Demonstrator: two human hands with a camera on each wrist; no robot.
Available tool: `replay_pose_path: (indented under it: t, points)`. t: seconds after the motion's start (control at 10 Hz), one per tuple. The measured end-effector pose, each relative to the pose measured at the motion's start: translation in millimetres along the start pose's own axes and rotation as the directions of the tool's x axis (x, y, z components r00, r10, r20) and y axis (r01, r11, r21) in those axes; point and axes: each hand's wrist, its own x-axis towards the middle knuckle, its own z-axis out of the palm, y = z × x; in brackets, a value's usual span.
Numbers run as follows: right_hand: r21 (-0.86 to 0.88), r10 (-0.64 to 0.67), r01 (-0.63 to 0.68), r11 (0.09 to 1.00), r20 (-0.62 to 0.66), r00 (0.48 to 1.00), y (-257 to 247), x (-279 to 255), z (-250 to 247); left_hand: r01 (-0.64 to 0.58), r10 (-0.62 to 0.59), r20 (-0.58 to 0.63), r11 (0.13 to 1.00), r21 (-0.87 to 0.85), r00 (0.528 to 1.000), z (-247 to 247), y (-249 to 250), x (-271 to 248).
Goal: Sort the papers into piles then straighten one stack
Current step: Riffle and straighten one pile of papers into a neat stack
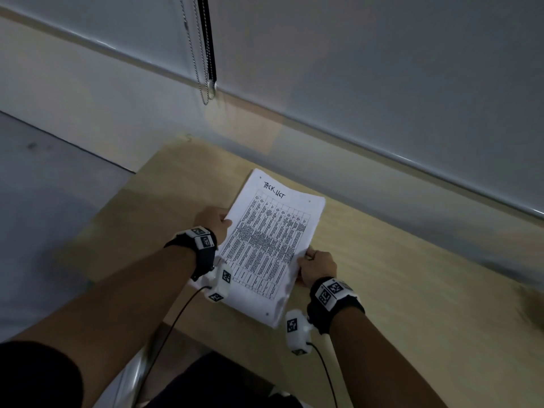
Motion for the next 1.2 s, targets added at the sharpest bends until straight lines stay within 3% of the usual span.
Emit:
replay_pose_path:
  t: [0.4, 0.5, 0.7, 0.8, 1.0, 1.1, 1.2]
  points:
    - [-0.093, -0.086, 0.09, 0.992, 0.046, 0.995, -7, -13, -7, -0.026, 0.026, 0.002, 0.996, 0.089, 1.0, 0, 5, -6]
    - [-0.14, -0.07, 0.07, 0.988, 0.008, 0.998, -10, -22, -18, -0.007, 0.016, -0.052, 0.988, 0.157, 0.999, -3, 11, -12]
    - [-0.201, -0.015, 0.055, 0.978, 0.194, 0.981, 5, -39, -8, 0.078, -0.091, 0.025, 0.942, 0.326, 0.996, 5, 9, -28]
    - [-0.458, -0.019, 0.13, 0.879, 0.238, 0.971, -5, -50, -7, 0.106, -0.123, 0.029, 0.937, 0.334, 0.992, 5, 13, -33]
    - [-0.573, -0.077, 0.2, 0.795, 0.232, 0.97, -11, -59, -8, 0.113, -0.128, 0.019, 0.927, 0.358, 0.992, 2, 12, -32]
    - [-0.473, -0.097, 0.196, 0.859, 0.227, 0.969, -9, -61, -16, 0.115, -0.122, -0.007, 0.917, 0.382, 0.993, 3, 14, -32]
    - [-0.458, -0.179, 0.204, 0.865, 0.098, 0.979, -10, -66, -44, 0.004, 0.027, -0.099, 0.955, 0.296, 0.995, -4, 31, -35]
